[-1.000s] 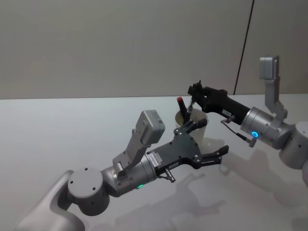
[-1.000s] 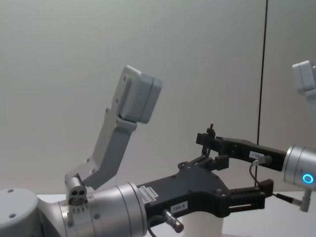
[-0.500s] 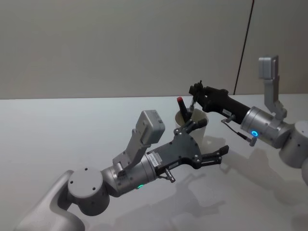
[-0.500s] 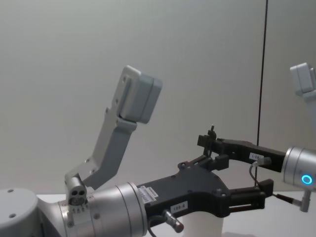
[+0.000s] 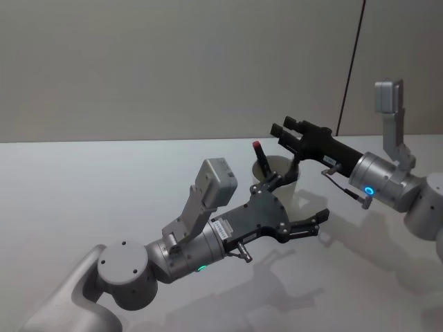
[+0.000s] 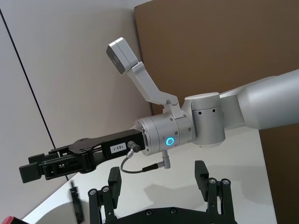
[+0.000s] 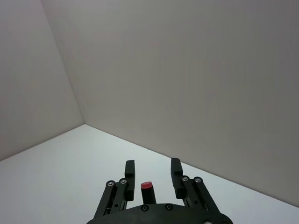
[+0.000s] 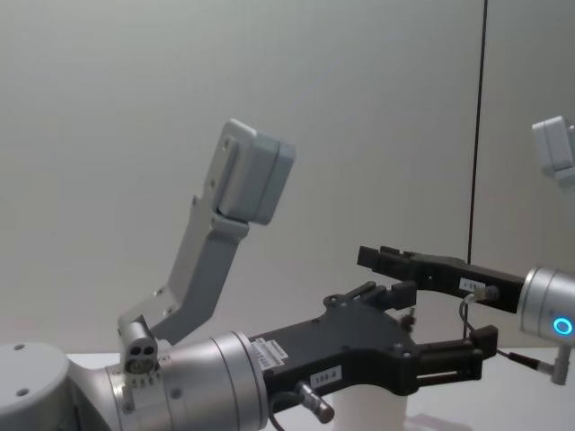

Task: Place the pen into the pen holder.

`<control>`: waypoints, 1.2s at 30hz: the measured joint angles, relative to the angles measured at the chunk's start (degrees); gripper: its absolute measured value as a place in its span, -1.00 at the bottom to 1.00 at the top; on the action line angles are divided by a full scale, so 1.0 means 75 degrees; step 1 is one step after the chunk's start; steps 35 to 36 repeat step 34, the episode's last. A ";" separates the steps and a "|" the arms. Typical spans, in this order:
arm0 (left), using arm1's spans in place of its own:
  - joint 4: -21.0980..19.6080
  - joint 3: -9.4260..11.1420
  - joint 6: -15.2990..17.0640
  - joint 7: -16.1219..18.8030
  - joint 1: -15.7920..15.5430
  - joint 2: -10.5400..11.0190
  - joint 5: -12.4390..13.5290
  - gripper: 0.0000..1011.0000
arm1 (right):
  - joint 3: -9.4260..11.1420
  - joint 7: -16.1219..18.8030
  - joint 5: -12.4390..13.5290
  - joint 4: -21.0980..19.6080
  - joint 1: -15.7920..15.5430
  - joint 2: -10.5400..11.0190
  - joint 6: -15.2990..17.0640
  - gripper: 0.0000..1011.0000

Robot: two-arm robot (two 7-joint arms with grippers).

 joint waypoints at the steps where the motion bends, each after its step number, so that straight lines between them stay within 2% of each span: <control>1: 0.0000 0.0000 0.0000 0.0000 0.0000 0.0000 0.0000 0.98 | 0.0002 0.0001 -0.0001 0.0007 0.0005 0.0001 -0.0003 -0.14; 2: 0.0000 0.0000 0.0000 0.0000 0.0000 0.0000 0.0000 0.98 | 0.0004 0.0004 -0.0003 0.0020 0.0010 0.0002 -0.0008 -0.02; 4: 0.0000 0.0000 0.0000 0.0000 0.0000 0.0000 0.0000 0.98 | 0.0009 0.0009 -0.0005 0.0038 0.0020 0.0003 -0.0014 0.04; 8: 0.0000 0.0000 0.0000 0.0000 0.0000 0.0000 0.0000 0.98 | 0.0014 0.0014 -0.0007 0.0059 0.0029 0.0005 -0.0021 0.37; 19: 0.0000 0.0000 0.0000 0.0000 0.0000 0.0000 0.0000 0.98 | 0.0024 0.0024 -0.0014 0.0096 0.0047 0.0011 -0.0035 0.96; 36: 0.0000 0.0000 0.0000 0.0000 0.0000 0.0000 0.0000 0.98 | 0.0028 0.0031 -0.0015 0.0112 0.0056 0.0011 -0.0043 0.98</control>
